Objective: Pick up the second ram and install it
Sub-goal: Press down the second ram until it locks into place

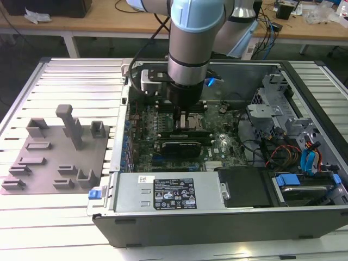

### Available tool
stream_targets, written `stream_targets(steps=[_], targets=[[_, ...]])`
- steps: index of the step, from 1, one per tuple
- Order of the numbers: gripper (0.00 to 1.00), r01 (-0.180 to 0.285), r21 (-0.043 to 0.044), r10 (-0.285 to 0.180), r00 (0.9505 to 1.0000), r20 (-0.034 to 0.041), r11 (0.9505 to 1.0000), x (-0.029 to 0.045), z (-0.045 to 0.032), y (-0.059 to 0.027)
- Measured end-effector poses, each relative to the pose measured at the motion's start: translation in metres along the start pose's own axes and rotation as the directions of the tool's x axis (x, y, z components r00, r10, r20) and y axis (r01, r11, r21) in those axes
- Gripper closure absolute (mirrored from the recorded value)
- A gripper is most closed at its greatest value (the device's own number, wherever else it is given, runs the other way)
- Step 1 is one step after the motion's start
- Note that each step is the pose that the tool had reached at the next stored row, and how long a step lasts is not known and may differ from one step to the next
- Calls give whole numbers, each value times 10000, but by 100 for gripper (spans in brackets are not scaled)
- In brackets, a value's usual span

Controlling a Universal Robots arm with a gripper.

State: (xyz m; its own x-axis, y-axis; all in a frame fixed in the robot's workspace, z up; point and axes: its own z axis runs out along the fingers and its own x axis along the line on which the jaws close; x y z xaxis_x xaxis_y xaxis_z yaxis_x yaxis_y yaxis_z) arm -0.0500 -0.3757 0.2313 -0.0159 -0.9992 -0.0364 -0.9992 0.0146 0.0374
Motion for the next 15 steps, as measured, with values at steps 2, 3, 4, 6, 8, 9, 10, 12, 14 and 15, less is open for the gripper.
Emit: stream_targets(steps=[2, 3, 4, 6, 8, 9, 10, 12, 14, 15], targets=[[92, -1, -63, 1, 10000, -5, 10000, 0, -13, -137], [92, -1, -67, 1, 10000, -5, 10000, -3, -49, -166], [92, -1, -69, 1, 10000, -4, 10000, -4, -106, -177], [92, -3, -70, 3, 10000, -5, 10000, -13, -316, -180], [92, -2, -70, 2, 10000, -4, 10000, -19, -476, -175], [92, -2, -70, 2, 10000, -5, 10000, -21, -525, -173], [92, -2, -70, 2, 10000, -4, 10000, -26, -661, -168], [92, -1, -69, 1, 10000, 6, 10000, -29, -741, -165], [92, -1, -69, 1, 10000, 7, 10000, -29, -741, -165], [92, -2, -70, 2, 10000, 7, 10000, -29, -742, -165]])
